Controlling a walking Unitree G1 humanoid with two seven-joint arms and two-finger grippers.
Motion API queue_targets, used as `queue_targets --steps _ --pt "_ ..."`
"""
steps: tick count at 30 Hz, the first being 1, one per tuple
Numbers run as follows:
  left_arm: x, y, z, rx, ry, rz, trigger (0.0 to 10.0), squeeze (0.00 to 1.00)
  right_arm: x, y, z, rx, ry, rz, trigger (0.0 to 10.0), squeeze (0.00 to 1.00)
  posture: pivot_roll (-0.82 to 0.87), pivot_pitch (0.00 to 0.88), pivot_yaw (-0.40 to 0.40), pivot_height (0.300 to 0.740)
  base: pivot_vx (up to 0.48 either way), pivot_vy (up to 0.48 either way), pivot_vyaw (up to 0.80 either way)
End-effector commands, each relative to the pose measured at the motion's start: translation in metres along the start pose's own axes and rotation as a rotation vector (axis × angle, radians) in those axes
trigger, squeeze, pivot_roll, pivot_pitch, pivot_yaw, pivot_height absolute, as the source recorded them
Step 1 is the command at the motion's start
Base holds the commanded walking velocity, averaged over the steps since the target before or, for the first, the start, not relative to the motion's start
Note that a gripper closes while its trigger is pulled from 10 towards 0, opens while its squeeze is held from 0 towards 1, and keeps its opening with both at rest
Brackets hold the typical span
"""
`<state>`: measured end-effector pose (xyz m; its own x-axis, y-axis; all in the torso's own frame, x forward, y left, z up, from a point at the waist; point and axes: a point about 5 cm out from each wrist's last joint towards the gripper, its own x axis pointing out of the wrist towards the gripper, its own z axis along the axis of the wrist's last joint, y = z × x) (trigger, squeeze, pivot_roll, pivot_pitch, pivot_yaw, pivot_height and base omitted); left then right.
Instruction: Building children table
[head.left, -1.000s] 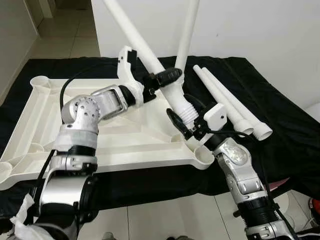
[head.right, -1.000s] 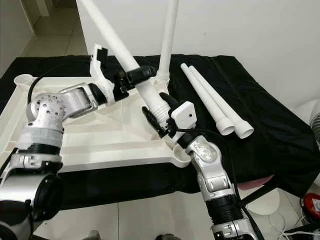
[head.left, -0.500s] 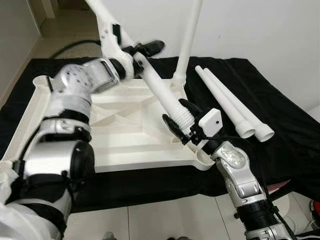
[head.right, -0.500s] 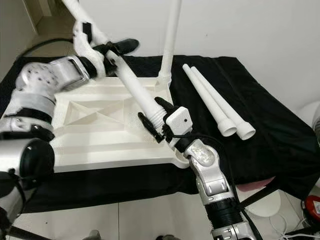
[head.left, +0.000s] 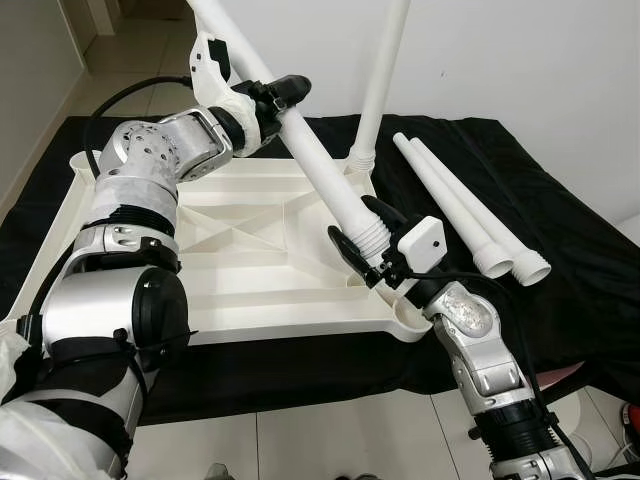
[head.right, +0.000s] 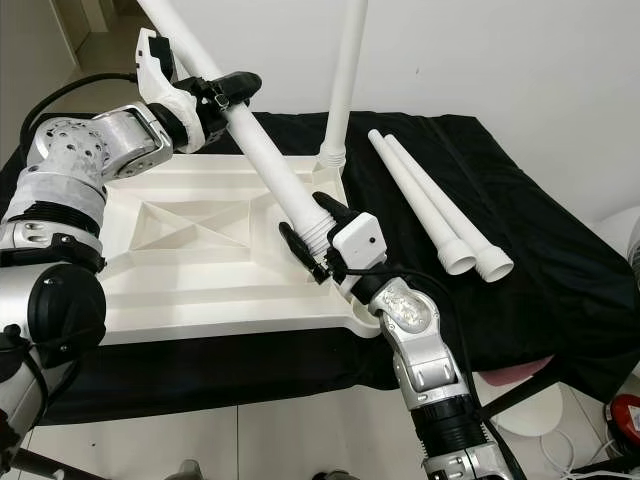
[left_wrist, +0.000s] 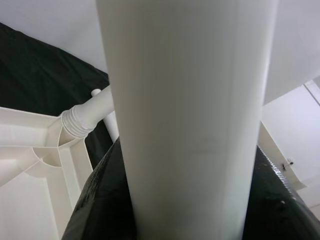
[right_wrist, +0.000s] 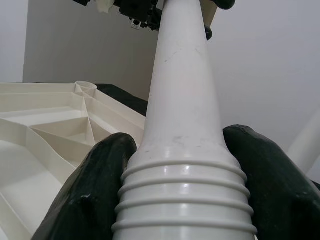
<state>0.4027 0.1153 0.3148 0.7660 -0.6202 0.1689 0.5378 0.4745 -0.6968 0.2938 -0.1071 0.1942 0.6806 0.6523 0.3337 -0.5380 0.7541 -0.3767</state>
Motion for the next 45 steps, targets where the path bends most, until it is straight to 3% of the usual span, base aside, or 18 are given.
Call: queue_targets --steps 1,4,5,10,17,18,25,30,37,39,40,45 --pt "0.004 -0.010 0.004 0.009 -0.009 -0.069 0.0 0.00 0.001 -0.004 -0.001 -0.001 0.007 -0.018 10.0 0.00 0.04 0.020 -0.024 0.740 0.000 0.000 0.00" --pt "0.005 -0.011 0.003 -0.002 -0.002 -0.079 0.0 0.00 0.001 -0.004 0.000 0.007 0.003 -0.022 10.0 0.00 0.04 0.022 -0.024 0.740 0.000 0.000 0.00" --pt "0.005 -0.010 0.004 -0.023 0.005 -0.073 10.0 0.00 0.000 -0.004 -0.001 0.027 0.002 -0.022 10.0 1.00 0.04 0.023 -0.024 0.740 0.000 0.000 0.00" --pt "0.003 -0.006 0.009 -0.066 -0.015 -0.039 10.0 0.00 -0.002 -0.007 0.001 0.084 -0.012 -0.045 10.0 1.00 0.04 0.029 -0.021 0.740 0.000 0.000 0.00" --pt "0.000 -0.006 0.015 -0.034 -0.041 -0.041 10.0 0.00 -0.005 -0.015 0.003 0.154 -0.019 -0.124 10.0 1.00 0.05 0.033 -0.025 0.740 0.000 0.000 0.00" --pt "-0.001 -0.006 0.017 -0.018 -0.047 -0.040 10.0 0.00 -0.005 -0.017 0.003 0.171 -0.009 -0.133 10.0 0.00 0.04 0.035 -0.027 0.740 0.000 0.000 0.00" --pt "-0.004 -0.003 0.024 0.043 -0.102 -0.017 10.0 0.00 -0.005 -0.018 0.007 0.159 0.026 -0.085 10.0 0.00 0.04 0.037 -0.024 0.740 0.000 0.000 0.00" --pt "-0.010 0.003 0.033 0.019 -0.145 0.003 10.0 0.00 -0.012 -0.013 -0.003 0.096 0.145 0.025 10.0 0.00 0.04 0.039 -0.026 0.740 0.000 0.000 0.00" --pt "-0.017 0.009 0.043 0.017 -0.188 0.031 10.0 0.00 -0.020 -0.013 -0.008 0.089 0.171 0.037 10.0 0.00 0.04 0.043 -0.028 0.740 0.000 0.000 0.00" --pt "-0.018 0.008 0.044 0.046 -0.196 0.028 10.0 0.00 -0.020 -0.015 -0.007 0.095 0.177 0.031 10.0 0.00 0.04 0.044 -0.029 0.740 0.000 0.000 0.00" --pt "-0.016 0.005 0.040 0.130 -0.189 0.025 10.0 0.00 -0.017 -0.018 -0.003 0.095 0.184 0.016 10.0 0.00 0.04 0.043 -0.030 0.740 0.000 0.000 0.00" --pt "-0.013 0.008 0.032 0.222 -0.185 0.061 10.0 0.00 -0.006 -0.026 0.000 0.029 0.219 -0.035 10.0 0.00 0.03 0.042 -0.024 0.740 0.000 0.000 0.00"
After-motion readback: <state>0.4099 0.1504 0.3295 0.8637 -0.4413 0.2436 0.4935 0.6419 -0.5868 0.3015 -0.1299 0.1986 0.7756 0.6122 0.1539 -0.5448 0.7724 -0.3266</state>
